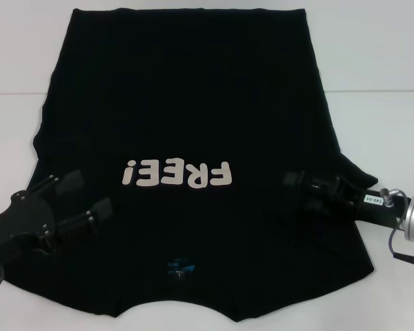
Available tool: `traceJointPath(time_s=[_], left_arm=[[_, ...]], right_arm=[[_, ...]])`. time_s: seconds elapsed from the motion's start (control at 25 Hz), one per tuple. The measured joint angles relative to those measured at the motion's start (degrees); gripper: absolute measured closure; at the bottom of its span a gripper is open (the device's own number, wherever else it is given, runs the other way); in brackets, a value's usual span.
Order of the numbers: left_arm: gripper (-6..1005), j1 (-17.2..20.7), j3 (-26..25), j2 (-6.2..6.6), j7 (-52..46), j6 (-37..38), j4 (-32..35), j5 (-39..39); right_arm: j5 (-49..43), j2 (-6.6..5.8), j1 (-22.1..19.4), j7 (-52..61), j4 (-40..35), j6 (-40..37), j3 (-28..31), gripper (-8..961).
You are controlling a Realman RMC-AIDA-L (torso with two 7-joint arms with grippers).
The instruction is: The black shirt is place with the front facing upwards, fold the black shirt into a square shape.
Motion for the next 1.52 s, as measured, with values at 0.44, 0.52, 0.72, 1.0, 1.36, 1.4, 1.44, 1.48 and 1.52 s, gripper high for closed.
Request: traceJointPath(time_s=[0.44,0.52,0.72,1.0,1.36,1.4,1.44,1.48,1.52], left_arm=[[92,0.2,0.0,-0.04,0.0,0.2,0.0,-0.4],[92,0.2,0.0,-0.02,0.0,0.2,-0.1,-0.6],[92,0.3,0.0,0.00,-0.1,0.2,-0.1,-0.7],[91,0.3,0.0,-0.03,-0.2,-0.1,-0.2,-0.8],[91,-0.2,0.0,0.20,-0.2,-0.4,-1.7,-0.8],[91,-0.2,0.0,0.21,-0.2,-0.4,-1.7,-0.8],[91,-0.2,0.0,0.21,-0.3,-0.4,-1.7,-0.8],[91,-0.2,0.0,0.21,-0.4,-0.4,-1.7,-0.8],[91,-0.3,0.0,0.21,-0.4,-0.4,-1.7,-0.9]], right_arm=[[2.1,0.94,4.1,-5.8,1.8,3.1,-0.3,83],[2.1,1.04,5.4,-7.3,3.1,4.6,-0.4,83],[2.0,1.24,8.4,-10.7,5.3,5.9,-0.5,83],[2.2,1.30,9.3,-15.2,6.1,5.0,-0.4,87],[11.9,1.03,4.3,-24.1,6.2,-2.7,0.0,98],[12.6,0.98,3.6,-25.0,6.2,-3.5,0.1,99],[13.3,0.95,2.8,-25.5,6.2,-4.1,0.1,100],[13.9,0.93,1.9,-25.8,6.2,-4.4,0.1,102],[14.4,0.89,1.1,-25.8,6.1,-4.5,0.2,103]])
